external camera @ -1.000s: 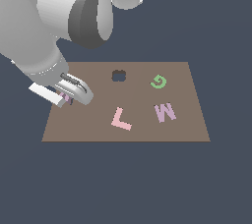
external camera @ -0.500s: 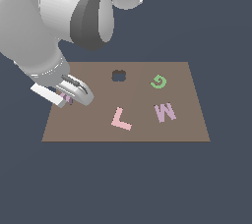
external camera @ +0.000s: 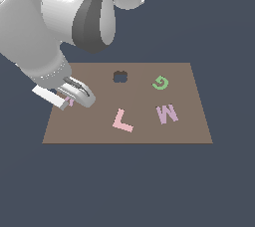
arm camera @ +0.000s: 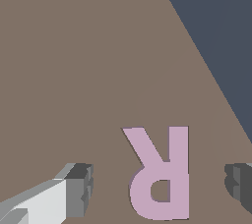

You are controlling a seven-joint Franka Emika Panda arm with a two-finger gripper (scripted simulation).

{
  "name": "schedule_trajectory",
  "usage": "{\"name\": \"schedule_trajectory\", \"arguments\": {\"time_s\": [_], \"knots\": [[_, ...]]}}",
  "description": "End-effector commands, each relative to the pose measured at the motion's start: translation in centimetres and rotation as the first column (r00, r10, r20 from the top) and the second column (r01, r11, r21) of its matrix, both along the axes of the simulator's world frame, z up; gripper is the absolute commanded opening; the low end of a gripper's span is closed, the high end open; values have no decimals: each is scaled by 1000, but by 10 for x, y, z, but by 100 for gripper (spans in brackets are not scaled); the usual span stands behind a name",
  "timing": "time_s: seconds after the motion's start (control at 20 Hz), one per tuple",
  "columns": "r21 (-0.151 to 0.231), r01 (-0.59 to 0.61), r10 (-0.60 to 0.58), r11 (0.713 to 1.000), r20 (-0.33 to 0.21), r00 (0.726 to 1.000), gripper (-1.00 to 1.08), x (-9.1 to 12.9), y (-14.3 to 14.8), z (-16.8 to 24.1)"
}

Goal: Insert a designated object into the corresponding slot on a board.

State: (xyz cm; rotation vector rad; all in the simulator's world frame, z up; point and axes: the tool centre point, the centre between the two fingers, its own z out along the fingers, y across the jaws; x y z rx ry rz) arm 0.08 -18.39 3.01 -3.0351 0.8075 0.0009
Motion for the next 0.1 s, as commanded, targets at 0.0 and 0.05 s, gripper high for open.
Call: {"name": "schedule_trajectory", "arguments": {"time_s": [0.0,0.05], "knots": [[0,0,0,1000,0,1000,100,0,0,0],[0,0,0,1000,0,1000,100,0,0,0]]}}
